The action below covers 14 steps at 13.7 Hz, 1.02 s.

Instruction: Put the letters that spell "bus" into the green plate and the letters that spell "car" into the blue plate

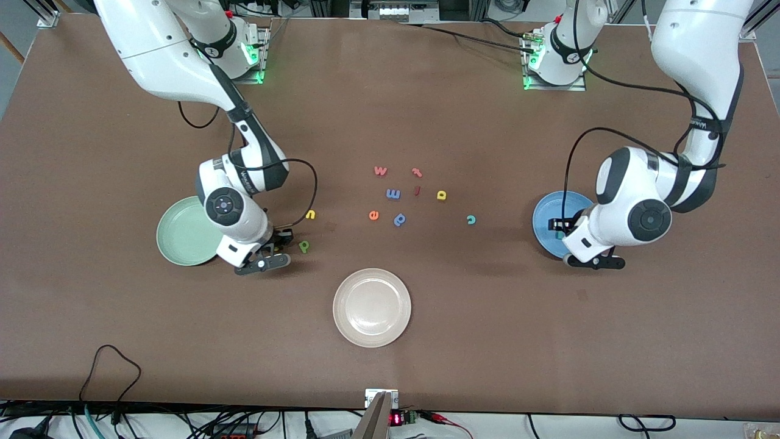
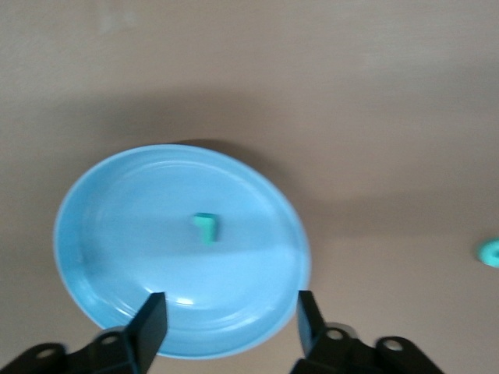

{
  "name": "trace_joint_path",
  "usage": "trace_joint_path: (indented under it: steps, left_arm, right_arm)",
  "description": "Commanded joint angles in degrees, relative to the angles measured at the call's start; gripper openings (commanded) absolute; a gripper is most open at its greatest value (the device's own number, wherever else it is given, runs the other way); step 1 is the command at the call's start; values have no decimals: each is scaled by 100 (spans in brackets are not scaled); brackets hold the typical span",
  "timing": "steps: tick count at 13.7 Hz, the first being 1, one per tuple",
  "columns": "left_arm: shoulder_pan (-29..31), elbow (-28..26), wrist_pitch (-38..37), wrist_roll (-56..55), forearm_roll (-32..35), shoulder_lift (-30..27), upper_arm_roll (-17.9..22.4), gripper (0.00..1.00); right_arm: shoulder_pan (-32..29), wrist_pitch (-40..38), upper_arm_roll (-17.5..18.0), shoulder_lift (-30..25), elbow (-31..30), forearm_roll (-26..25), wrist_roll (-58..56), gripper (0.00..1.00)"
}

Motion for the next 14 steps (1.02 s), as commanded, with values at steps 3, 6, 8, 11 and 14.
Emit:
trace_joint_path:
  steps: [3,6,8,11,14]
  left_arm:
    - [-798,71,880,-659,-10,446,-199,60]
    - [-1291,71,1356,-1661,7,693,-190,57]
    - [-1423,71,1532,-1997,34,842,-190,57]
    - [-1485,19,1533,-2024,51,957,-190,60]
    - [-1625,-26,1533,-2200,51,975,-199,59]
  right_arm:
    - [-990,-1102,48,-962,-501,-105,-840,8]
    - [-1510,-665,13,-980,-1029,-96,-1386,17]
    - [-1520,-540,-49,-954,-1074,-96,-1449,58]
    - [-1380,-601,-31,-1094,-1065,-52,-1335,96]
    - [-748,-592,-23,-1103,-1065,62,-670,93]
